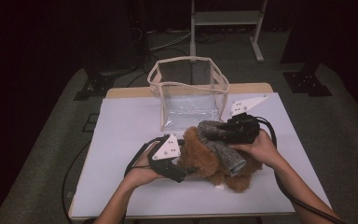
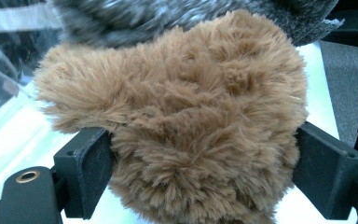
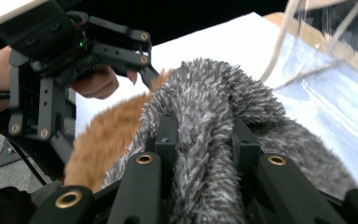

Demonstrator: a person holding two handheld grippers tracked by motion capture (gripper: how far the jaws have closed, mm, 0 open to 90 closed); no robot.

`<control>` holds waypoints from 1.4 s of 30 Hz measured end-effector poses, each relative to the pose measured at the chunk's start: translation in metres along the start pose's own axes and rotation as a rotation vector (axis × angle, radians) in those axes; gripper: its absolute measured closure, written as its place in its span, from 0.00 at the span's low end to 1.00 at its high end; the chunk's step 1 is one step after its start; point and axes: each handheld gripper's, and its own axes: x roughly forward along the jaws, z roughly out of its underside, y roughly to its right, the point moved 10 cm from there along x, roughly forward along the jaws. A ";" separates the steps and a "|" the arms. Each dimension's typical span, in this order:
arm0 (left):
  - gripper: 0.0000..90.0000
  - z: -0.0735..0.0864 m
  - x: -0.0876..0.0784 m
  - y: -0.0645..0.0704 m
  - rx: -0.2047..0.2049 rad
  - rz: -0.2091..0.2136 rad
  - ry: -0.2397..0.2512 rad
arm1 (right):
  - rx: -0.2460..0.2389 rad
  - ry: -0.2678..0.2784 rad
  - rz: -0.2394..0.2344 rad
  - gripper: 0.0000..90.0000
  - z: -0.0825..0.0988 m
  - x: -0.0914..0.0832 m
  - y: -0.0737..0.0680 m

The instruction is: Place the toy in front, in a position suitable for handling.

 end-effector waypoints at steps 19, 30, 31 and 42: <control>0.16 0.004 -0.014 -0.002 0.046 -0.026 0.037 | 0.014 -0.076 0.042 0.78 0.043 0.006 0.013; 0.14 0.034 0.003 -0.001 0.027 0.012 -0.042 | -0.054 -0.111 0.075 0.77 0.039 0.004 0.006; 0.13 0.034 0.002 -0.001 0.030 0.011 -0.043 | -0.046 -0.104 0.094 0.77 0.041 -0.005 0.011; 0.01 0.039 0.012 -0.001 0.047 0.012 -0.082 | 0.135 -0.034 0.192 0.77 0.096 -0.074 0.044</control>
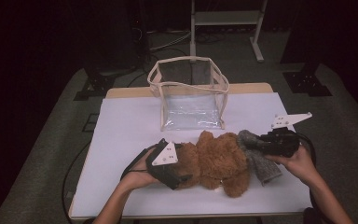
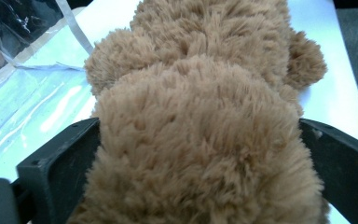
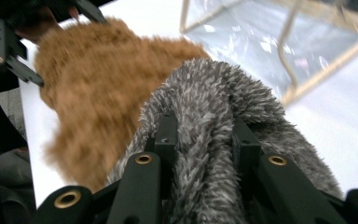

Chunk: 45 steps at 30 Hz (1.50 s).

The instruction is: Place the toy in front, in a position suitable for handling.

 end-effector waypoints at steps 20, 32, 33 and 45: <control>0.36 0.004 -0.015 -0.015 0.013 -0.039 -0.072 | 0.132 0.075 -0.101 0.78 0.031 0.024 -0.003; 0.38 0.030 -0.075 -0.023 -0.050 -0.048 -0.113 | 0.004 0.033 -0.160 0.77 -0.011 0.067 -0.034; 0.38 0.034 -0.079 -0.023 -0.056 -0.047 -0.122 | -0.001 0.028 -0.165 0.77 -0.014 0.072 -0.037; 0.18 0.014 -0.080 -0.021 -0.040 -0.040 -0.083 | 0.026 0.055 -0.168 0.77 -0.014 0.087 -0.037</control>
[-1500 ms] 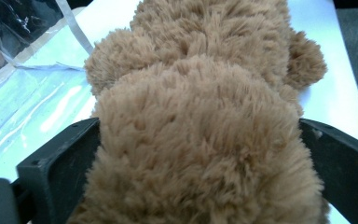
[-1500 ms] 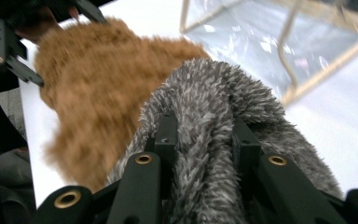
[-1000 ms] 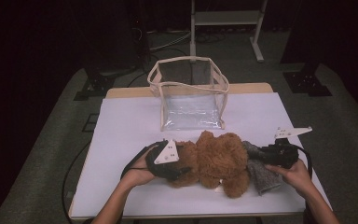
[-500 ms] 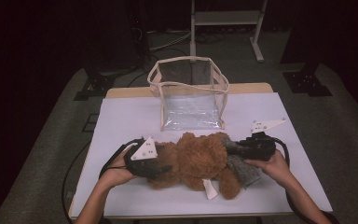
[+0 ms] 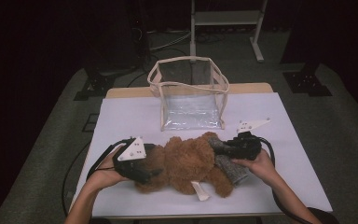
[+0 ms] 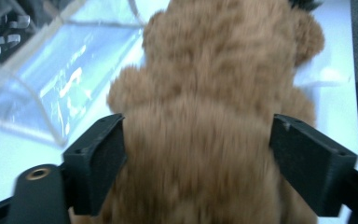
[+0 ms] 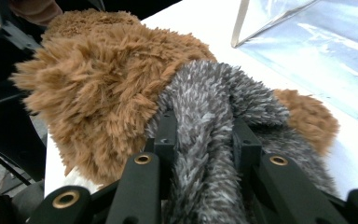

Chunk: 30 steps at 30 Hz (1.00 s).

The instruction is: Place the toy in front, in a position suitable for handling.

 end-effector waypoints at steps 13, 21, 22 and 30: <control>0.09 -0.062 0.055 0.021 0.104 0.108 -0.002 | 0.019 0.036 0.016 0.76 0.016 -0.031 0.004; 0.05 -0.072 0.097 0.028 0.177 0.143 -0.105 | 0.037 0.057 0.001 0.76 0.018 -0.036 0.007; 0.05 -0.072 0.097 0.028 0.177 0.143 -0.105 | 0.035 0.058 0.000 0.76 0.019 -0.037 0.006; 0.03 -0.062 0.115 0.029 0.248 0.116 -0.233 | 0.039 0.050 -0.020 0.76 0.021 -0.032 0.005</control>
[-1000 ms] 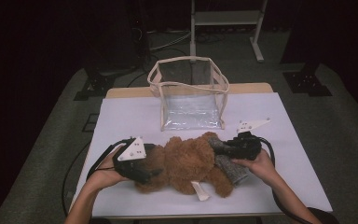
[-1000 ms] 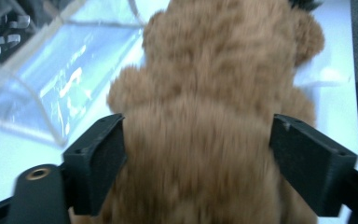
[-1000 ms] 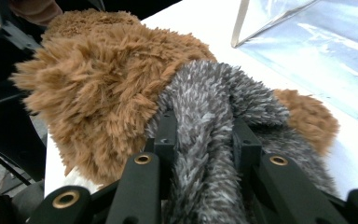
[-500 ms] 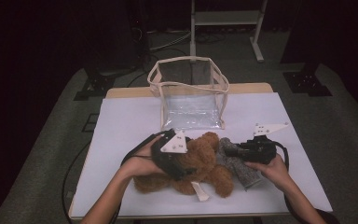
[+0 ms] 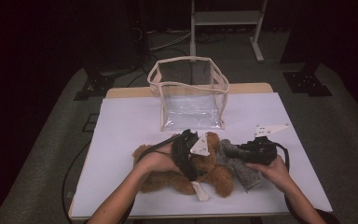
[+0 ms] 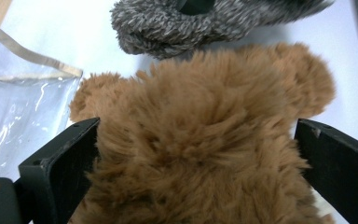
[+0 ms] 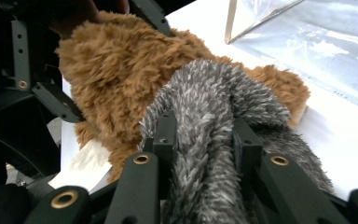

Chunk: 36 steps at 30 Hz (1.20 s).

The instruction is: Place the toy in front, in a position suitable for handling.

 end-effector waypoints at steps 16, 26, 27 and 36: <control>0.48 -0.022 -0.009 -0.004 0.043 -0.046 0.051 | 0.016 -0.014 -0.015 0.75 0.003 -0.001 -0.004; 0.47 -0.087 0.000 0.007 0.075 0.009 0.174 | -0.043 0.087 0.103 0.75 -0.015 -0.085 -0.016; 0.47 -0.091 0.004 0.008 0.075 0.019 0.180 | -0.036 0.097 0.108 0.75 -0.014 -0.089 -0.016; 0.32 -0.083 0.024 0.005 0.045 0.062 0.160 | 0.067 0.069 0.081 0.75 0.025 -0.066 0.008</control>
